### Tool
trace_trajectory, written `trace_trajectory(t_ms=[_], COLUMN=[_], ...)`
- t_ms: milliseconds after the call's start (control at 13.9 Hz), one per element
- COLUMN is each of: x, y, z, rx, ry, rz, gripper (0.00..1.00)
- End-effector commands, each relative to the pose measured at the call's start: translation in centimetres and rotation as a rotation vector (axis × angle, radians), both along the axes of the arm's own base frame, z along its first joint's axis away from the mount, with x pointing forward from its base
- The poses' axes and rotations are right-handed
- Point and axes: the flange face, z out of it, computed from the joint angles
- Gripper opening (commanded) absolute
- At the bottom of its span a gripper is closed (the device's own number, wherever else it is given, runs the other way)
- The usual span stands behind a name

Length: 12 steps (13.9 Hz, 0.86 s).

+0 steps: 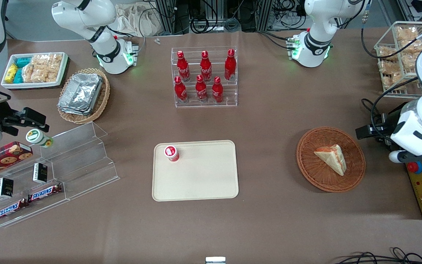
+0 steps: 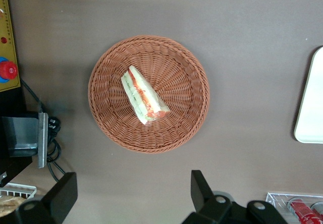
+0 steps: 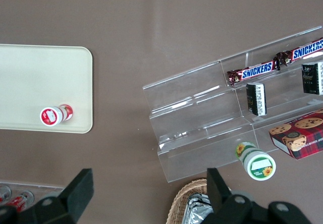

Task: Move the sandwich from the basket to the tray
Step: 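Lower the open left gripper over the wrapped sandwich in the basket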

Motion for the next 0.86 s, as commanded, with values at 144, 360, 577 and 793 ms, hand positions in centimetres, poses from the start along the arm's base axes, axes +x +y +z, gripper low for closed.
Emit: trace_trajectory(t_ms=[144, 360, 577, 793], x=[0.2, 0.0, 0.2, -0.2], y=[0.3, -0.1, -0.2, -0.5], z=[0.5, -0.6, -4.8, -8.9], rx=[-0.011, 0.002, 0.019, 0.06], ry=[0.005, 0.032, 0.051, 0.049], rz=[-0.005, -0.01, 0.081, 0.285], gripper=[0.99, 0.99, 0.98, 0.98])
